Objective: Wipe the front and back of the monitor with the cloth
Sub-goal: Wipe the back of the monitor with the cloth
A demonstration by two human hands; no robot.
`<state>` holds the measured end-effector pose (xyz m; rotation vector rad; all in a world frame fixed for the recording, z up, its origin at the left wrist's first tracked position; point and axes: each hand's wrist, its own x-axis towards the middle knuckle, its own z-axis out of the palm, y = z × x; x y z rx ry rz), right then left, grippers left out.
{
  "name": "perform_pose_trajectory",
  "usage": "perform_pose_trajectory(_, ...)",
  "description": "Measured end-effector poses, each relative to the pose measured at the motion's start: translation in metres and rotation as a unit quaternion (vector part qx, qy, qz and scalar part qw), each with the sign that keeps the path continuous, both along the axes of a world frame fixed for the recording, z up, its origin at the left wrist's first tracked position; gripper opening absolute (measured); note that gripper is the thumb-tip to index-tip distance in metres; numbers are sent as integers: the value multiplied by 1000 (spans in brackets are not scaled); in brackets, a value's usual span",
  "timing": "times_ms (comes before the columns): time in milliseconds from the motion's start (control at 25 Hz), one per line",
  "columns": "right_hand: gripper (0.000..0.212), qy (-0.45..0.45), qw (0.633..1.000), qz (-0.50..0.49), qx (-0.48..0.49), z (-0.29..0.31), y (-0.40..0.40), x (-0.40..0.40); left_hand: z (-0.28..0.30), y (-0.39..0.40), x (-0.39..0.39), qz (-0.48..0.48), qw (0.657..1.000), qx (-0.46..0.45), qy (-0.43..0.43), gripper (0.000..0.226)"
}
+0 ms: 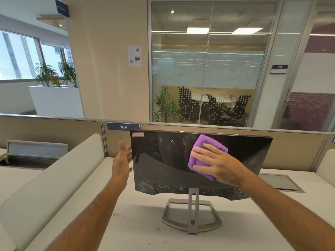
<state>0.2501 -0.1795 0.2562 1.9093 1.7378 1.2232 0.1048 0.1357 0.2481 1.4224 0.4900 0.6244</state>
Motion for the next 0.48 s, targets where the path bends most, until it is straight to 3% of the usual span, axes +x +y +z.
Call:
perform_pose_trajectory(40,69,-4,1000,4,-1,0,1,1,0,0,0,-1,1000,0,0,78)
perform_pose_trajectory(160,58,63,986,-38,148,9,9,0,1,1,-1,-5,1000,4,3,78)
perform_pose_trajectory(200,58,56,987,-36,145,7,13,-2,1,1,-1,-6,1000,4,4,79)
perform_pose_trajectory(320,62,-5,1000,5,1,-3,20,-7,1,1,-2,-9,1000,2,2,79)
perform_pose_trajectory(480,54,48,984,-46,165,15,26,-2,2,1,-2,-11,1000,2,4,80)
